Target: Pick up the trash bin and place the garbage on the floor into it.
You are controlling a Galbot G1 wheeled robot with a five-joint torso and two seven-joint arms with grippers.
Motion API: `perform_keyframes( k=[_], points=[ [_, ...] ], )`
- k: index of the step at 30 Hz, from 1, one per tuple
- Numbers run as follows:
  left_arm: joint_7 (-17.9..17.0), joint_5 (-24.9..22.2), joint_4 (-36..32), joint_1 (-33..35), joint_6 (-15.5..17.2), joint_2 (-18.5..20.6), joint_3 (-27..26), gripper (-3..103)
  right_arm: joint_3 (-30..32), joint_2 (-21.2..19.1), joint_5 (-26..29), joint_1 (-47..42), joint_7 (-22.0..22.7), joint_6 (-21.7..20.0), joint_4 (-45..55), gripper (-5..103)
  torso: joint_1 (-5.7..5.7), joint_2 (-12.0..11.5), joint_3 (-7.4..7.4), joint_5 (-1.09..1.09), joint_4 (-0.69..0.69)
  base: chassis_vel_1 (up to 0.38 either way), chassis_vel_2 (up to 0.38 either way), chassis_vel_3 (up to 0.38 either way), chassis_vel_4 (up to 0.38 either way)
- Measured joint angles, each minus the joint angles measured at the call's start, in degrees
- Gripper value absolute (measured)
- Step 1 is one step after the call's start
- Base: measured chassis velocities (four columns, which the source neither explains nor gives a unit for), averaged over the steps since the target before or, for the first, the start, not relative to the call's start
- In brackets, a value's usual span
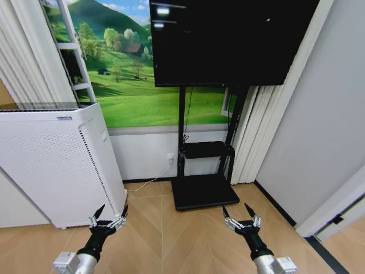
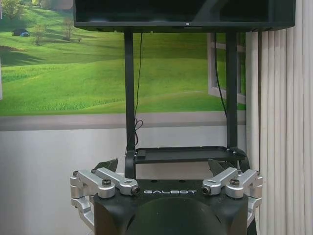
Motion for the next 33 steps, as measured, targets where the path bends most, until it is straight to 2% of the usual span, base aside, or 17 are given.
perform_keyframes(
  k=[7, 9, 13, 33],
  points=[
    [0.0, 0.0, 0.0, 0.0, 0.0, 0.0, 0.0, 100, 0.0, 0.0, 0.0, 0.0, 0.0, 0.0, 0.0, 100, 0.56, 1.4, 0.82, 0.00, -0.01, 0.000, 0.000, 0.000, 0.000],
    [0.0, 0.0, 0.0, 0.0, 0.0, 0.0, 0.0, 100, 0.0, 0.0, 0.0, 0.0, 0.0, 0.0, 0.0, 100, 1.20, 2.9, 1.65, 0.00, -0.01, 0.000, 0.000, 0.000, 0.000],
    [0.0, 0.0, 0.0, 0.0, 0.0, 0.0, 0.0, 100, 0.0, 0.0, 0.0, 0.0, 0.0, 0.0, 0.0, 100, 1.62, 3.8, 2.18, 0.00, 0.00, 0.000, 0.000, 0.000, 0.000],
    [0.0, 0.0, 0.0, 0.0, 0.0, 0.0, 0.0, 100, 0.0, 0.0, 0.0, 0.0, 0.0, 0.0, 0.0, 100, 3.31, 7.7, 4.37, 0.00, 0.00, 0.005, 0.008, -0.005, -0.009]
  ],
)
